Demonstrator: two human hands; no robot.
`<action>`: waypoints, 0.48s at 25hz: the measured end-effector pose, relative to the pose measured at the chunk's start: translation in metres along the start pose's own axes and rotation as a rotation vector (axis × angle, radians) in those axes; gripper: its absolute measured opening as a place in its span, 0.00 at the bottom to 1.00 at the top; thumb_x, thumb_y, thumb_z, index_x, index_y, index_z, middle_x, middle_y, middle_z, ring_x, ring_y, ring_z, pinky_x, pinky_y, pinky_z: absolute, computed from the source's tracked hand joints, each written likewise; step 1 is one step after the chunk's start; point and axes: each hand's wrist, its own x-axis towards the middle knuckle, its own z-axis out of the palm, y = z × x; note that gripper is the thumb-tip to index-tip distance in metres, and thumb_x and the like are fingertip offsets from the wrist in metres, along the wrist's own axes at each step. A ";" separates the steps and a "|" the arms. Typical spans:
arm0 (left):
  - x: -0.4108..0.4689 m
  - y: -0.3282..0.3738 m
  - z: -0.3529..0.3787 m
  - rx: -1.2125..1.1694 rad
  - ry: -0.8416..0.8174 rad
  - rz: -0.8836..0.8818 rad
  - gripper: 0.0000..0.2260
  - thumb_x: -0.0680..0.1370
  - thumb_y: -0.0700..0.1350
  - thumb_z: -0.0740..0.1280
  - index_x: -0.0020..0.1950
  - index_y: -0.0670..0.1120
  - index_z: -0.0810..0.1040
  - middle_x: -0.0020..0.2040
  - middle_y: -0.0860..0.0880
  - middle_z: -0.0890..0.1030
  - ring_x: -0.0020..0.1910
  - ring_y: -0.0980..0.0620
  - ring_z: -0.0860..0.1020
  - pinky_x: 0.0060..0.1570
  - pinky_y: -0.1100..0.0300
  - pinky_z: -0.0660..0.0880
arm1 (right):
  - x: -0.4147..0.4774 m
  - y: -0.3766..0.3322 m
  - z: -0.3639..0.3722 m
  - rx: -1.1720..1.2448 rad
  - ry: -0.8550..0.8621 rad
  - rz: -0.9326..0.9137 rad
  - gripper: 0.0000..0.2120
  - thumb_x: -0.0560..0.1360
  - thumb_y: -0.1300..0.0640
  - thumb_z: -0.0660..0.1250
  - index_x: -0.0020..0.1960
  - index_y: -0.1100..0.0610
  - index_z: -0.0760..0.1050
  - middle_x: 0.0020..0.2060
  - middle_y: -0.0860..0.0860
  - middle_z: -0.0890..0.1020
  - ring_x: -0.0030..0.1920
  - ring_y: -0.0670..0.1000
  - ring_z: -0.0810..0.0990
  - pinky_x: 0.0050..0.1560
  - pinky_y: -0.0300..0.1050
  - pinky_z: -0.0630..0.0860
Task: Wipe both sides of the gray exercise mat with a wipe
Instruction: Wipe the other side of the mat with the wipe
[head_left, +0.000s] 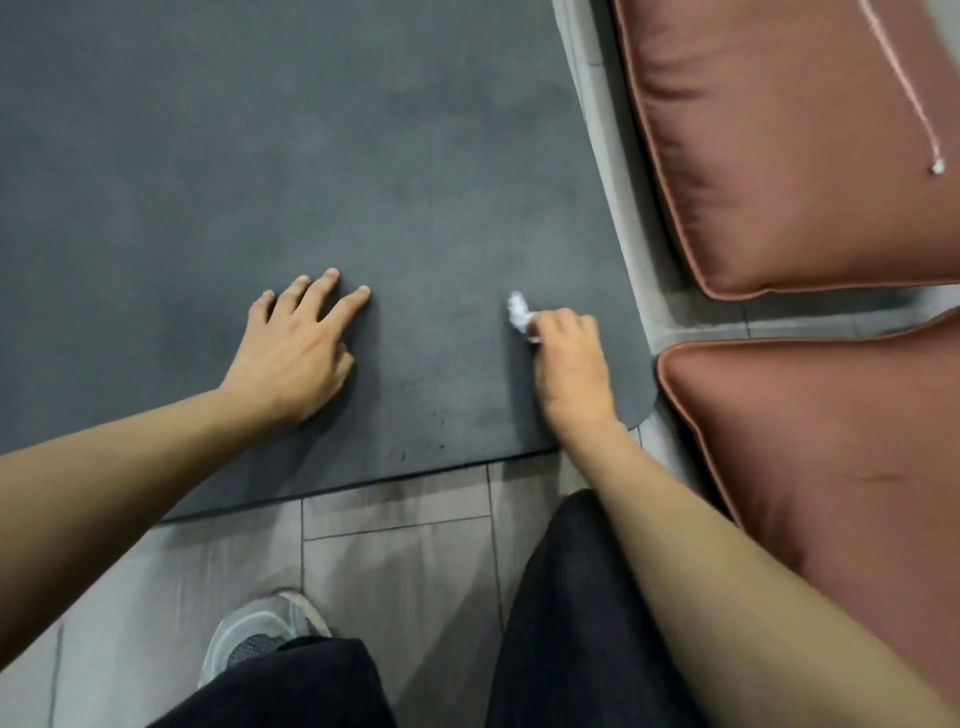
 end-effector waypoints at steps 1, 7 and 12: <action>0.001 0.003 0.000 0.006 -0.004 0.017 0.31 0.77 0.47 0.66 0.80 0.52 0.61 0.80 0.42 0.61 0.78 0.37 0.61 0.73 0.37 0.60 | 0.007 0.039 -0.007 -0.031 0.020 0.161 0.10 0.71 0.68 0.61 0.50 0.59 0.76 0.45 0.59 0.75 0.46 0.63 0.73 0.49 0.57 0.70; 0.014 0.017 0.003 0.020 0.001 0.041 0.32 0.74 0.46 0.69 0.78 0.46 0.65 0.79 0.40 0.63 0.78 0.37 0.62 0.74 0.37 0.60 | -0.006 -0.038 0.004 0.117 0.032 0.287 0.12 0.67 0.72 0.65 0.48 0.61 0.76 0.43 0.60 0.76 0.44 0.62 0.74 0.45 0.49 0.64; 0.026 0.017 0.000 -0.013 0.033 0.047 0.34 0.73 0.47 0.69 0.78 0.48 0.64 0.80 0.42 0.63 0.78 0.38 0.61 0.74 0.37 0.58 | -0.008 -0.050 0.010 0.212 -0.123 -0.472 0.11 0.77 0.61 0.59 0.57 0.56 0.76 0.44 0.54 0.77 0.45 0.56 0.73 0.49 0.48 0.72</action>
